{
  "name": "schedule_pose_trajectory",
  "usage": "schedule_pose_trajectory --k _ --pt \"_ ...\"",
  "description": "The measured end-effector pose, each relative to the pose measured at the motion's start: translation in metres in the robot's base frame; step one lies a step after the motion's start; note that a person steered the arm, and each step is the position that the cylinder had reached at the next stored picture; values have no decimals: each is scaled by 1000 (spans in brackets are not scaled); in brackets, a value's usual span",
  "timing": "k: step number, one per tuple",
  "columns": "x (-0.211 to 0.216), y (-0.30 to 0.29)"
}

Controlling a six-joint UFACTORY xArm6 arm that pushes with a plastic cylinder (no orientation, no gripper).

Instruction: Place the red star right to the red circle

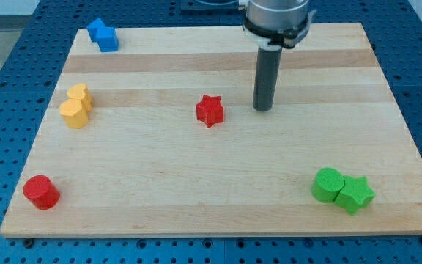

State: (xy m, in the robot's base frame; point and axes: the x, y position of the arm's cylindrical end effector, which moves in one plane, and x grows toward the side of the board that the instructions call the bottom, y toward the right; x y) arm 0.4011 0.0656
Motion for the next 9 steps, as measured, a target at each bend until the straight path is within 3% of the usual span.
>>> schedule_pose_trajectory --k 1,3,4,6,9 --pt "-4 -53" --pt "52 -85" --pt "56 -122" --pt "6 -130" --pt "99 -174"
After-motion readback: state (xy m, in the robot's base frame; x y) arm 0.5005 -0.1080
